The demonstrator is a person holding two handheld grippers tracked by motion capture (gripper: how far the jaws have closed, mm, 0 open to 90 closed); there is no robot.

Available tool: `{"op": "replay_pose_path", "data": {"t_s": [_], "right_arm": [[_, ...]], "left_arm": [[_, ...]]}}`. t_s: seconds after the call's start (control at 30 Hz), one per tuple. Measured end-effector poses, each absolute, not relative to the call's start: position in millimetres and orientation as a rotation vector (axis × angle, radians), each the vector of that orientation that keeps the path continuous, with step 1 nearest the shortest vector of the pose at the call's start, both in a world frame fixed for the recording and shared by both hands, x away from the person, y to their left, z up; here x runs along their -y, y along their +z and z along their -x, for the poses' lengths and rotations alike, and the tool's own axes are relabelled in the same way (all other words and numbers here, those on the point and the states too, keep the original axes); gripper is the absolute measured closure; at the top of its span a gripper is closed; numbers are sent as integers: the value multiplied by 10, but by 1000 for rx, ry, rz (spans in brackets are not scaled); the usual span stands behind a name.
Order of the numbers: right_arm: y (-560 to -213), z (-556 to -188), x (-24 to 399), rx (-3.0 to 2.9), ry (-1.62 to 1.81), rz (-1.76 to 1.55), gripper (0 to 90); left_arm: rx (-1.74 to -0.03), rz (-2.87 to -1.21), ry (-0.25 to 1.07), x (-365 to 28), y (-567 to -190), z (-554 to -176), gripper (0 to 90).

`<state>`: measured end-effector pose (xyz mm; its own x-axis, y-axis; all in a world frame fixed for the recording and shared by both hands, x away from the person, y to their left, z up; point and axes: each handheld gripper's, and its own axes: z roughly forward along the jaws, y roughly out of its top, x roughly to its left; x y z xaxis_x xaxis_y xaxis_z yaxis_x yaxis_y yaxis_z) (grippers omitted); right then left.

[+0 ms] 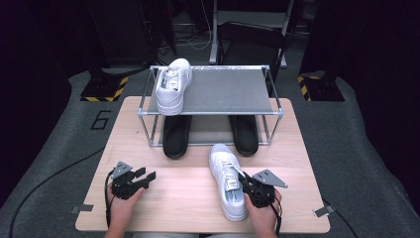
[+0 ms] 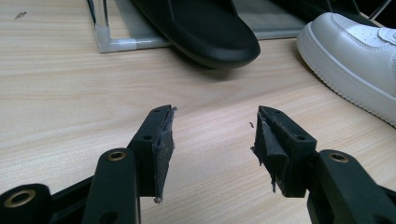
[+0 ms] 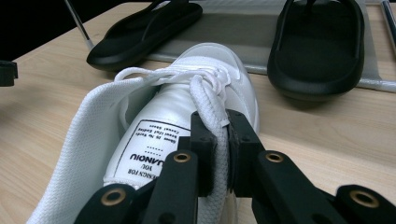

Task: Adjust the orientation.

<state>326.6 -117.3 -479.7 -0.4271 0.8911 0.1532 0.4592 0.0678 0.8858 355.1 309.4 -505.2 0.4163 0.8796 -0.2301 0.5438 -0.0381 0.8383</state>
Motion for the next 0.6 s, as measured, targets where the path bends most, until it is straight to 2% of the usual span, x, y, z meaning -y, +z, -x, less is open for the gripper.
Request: {"op": "replay_pose_path", "data": {"t_s": [0.6], "right_arm": [[-4695,-3279,1227,-1946,1358,-1325,829]], "left_arm": [[-1252,-1709,460,-3201,-5066,-3483,465]]}}
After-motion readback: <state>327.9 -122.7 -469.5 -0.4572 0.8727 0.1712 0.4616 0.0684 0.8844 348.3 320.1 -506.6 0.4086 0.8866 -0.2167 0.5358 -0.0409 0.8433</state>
